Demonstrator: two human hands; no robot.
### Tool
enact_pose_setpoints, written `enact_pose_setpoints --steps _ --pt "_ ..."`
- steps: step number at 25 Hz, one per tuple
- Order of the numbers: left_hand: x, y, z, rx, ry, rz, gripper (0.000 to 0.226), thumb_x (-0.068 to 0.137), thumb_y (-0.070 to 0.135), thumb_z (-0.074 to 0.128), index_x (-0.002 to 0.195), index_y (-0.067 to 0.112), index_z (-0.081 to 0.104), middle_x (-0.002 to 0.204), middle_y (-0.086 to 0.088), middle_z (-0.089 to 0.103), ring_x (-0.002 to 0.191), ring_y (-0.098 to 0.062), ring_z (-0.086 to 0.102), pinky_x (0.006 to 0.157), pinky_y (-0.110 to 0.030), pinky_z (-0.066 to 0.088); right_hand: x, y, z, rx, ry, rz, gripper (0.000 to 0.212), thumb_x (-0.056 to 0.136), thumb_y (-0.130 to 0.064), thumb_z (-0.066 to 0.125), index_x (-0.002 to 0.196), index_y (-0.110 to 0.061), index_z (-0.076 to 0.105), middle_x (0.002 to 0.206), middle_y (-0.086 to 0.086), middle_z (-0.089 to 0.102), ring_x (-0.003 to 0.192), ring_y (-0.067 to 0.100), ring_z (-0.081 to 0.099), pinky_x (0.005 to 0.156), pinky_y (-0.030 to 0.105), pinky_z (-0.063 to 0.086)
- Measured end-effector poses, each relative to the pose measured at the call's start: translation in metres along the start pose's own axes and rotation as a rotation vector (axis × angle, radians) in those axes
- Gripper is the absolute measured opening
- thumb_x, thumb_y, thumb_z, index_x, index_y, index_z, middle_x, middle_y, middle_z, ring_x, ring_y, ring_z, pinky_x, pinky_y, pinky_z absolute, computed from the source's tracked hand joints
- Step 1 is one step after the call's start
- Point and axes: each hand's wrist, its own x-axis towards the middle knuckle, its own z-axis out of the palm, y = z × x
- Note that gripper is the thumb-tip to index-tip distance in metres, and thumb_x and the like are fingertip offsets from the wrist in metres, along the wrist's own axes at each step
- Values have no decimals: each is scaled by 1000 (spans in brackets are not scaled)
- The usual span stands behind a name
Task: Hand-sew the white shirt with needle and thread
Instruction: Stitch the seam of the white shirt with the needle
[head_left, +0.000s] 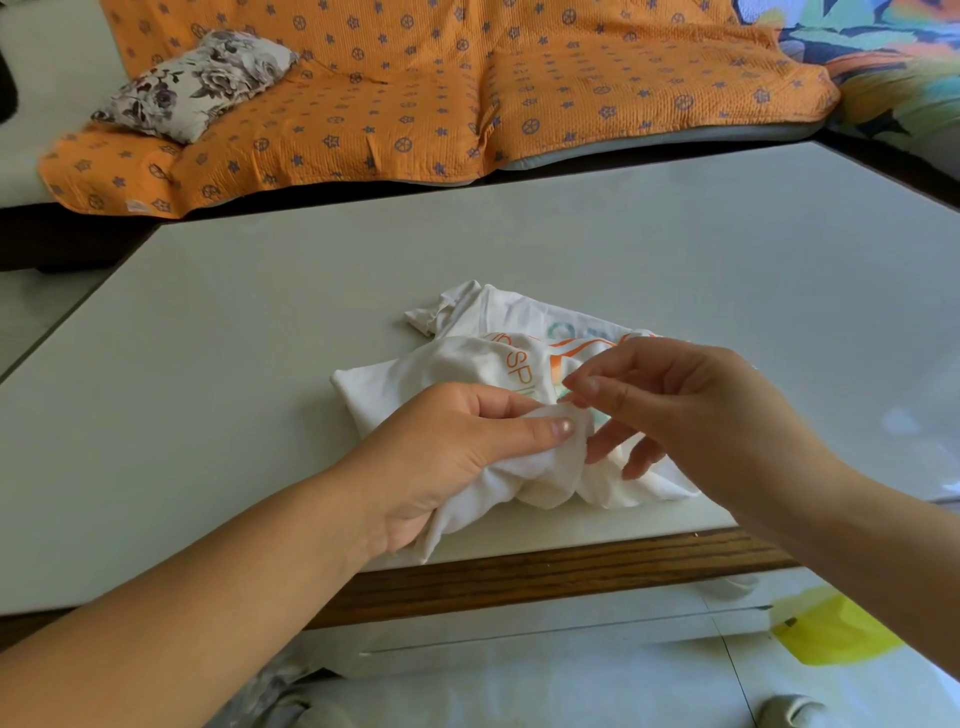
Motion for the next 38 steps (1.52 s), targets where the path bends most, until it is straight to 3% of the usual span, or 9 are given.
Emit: enact_pose_setpoints --steps 3,8,14,19,25,27,31,33,38 --pt "1 0 -2 -14 0 -32 25 71 17 74 93 6 77 93 -10 77 82 -13 73 67 -16 54 6 2 -4 58 39 12 14 92 -21 60 87 -9 65 88 2 76 55 18 63 44 23 43" --pt "5 -5 -5 6 24 -11 29 70 24 74 95 8 78 100 -10 76 95 -18 72 83 -25 54 21 -3 -17 674 -56 210 8 94 -10 49 93 -8 56 77 10 71 51 13 63 42 17 48" --pt "7 -9 -8 74 55 14 38 64 33 74 94 10 78 101 -9 77 103 -21 69 100 -34 48 37 1 -31 929 28 228 11 96 -8 49 89 -9 57 75 10 65 79 23 73 68 29 60" --pt "8 -10 -10 121 68 20 38 64 34 74 94 11 79 101 -7 77 107 -21 68 108 -39 44 48 6 -46 767 207 144 11 97 -10 50 89 -11 57 72 9 66 95 28 72 88 43 57" --pt "8 -10 -12 161 86 6 17 81 23 73 92 12 79 101 -6 77 109 -20 68 111 -41 41 55 9 -56 371 431 46 9 96 -16 57 91 -18 64 78 4 72 93 20 73 101 41 47" --pt "8 -10 -12 171 86 2 16 83 23 72 93 12 79 101 -6 77 109 -20 68 111 -42 41 57 13 -58 198 509 -1 6 95 -22 60 90 -24 64 80 -1 73 87 15 72 95 31 50" --pt "7 -9 -11 195 83 7 18 82 26 72 94 13 79 101 -4 77 109 -18 68 112 -41 40 59 19 -55 -111 587 -113 5 94 -27 60 91 -27 64 80 -7 72 52 4 50 45 10 37" --pt "7 -8 -11 208 86 10 17 85 24 71 95 13 79 101 -4 77 108 -17 68 111 -40 41 57 20 -51 -206 549 -171 6 95 -26 60 95 -24 65 81 -8 71 46 -2 50 44 7 33" --pt "6 -7 -13 238 111 25 14 87 24 71 94 15 79 100 -1 77 107 -15 68 110 -38 43 47 7 -42 -347 465 -227 6 95 -24 59 92 -25 64 77 -8 71 71 0 63 57 4 40"
